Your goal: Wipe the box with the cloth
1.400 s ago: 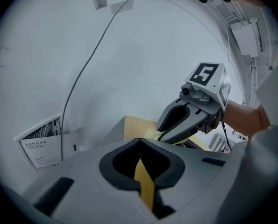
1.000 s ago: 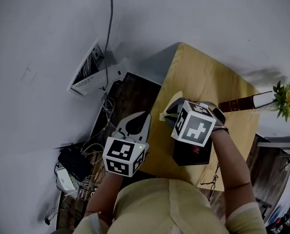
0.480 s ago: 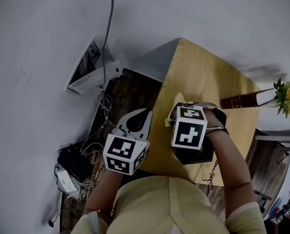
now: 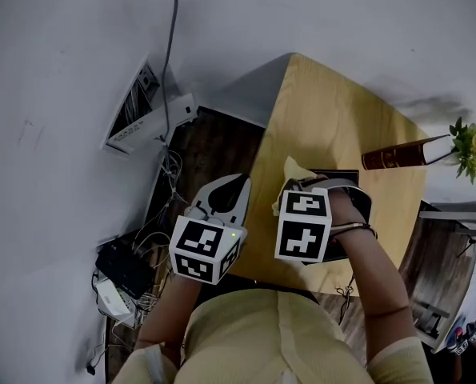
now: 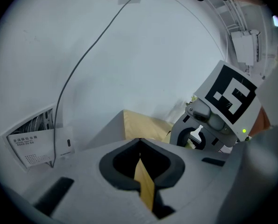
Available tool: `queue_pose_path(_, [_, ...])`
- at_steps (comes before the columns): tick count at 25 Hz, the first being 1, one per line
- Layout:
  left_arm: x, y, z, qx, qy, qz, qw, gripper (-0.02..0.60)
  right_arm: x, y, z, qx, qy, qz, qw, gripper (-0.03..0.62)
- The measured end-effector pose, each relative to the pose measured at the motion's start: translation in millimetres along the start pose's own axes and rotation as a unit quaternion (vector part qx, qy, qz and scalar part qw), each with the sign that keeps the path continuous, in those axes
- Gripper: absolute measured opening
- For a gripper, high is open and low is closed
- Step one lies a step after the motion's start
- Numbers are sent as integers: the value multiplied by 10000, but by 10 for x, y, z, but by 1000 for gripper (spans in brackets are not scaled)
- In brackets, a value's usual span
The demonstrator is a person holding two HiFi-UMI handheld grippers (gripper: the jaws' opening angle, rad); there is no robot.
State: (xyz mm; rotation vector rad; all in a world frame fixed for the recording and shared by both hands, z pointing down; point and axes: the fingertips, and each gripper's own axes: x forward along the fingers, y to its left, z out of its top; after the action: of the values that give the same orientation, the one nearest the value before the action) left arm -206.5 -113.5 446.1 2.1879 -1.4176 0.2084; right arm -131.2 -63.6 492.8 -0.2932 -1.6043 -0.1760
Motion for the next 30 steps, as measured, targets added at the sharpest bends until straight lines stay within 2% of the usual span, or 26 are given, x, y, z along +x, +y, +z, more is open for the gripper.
queue_pose_path(5, [-12, -58, -73, 42, 60, -37, 10000, 17, 15, 162, 31, -11, -4, 2, 10000, 55])
queue_pose_path(10, [-111, -122, -128, 29, 24, 128, 9999, 16, 64, 362, 18, -69, 107, -70, 9999, 55])
queue_pose_path(15, [-202, -232, -216, 75, 40, 273, 9996, 17, 97, 544, 50, -173, 31, -120, 9998, 55])
queue_pose_path(30, [-441, -638, -517, 164, 161, 362, 9991, 17, 132, 1089, 7, -402, -111, -61, 9991, 55])
